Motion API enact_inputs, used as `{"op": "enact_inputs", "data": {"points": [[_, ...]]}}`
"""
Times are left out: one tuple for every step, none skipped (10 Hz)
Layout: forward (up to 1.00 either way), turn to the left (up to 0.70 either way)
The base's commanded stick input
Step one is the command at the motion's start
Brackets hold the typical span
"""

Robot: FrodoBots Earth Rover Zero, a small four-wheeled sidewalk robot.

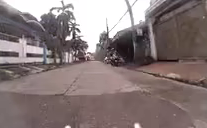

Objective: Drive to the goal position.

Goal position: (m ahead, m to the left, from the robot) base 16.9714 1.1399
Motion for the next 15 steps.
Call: {"op": "enact_inputs", "data": {"points": [[0.70, 0.00], [0.70, 0.00], [0.70, 0.00], [0.70, 0.00], [0.70, 0.00], [0.70, 0.00], [0.70, 0.00], [0.70, -0.08], [0.70, -0.28], [0.70, -0.35], [0.70, -0.35], [0.70, -0.19], [0.70, -0.03], [0.70, 0.00], [0.70, 0.00]]}}
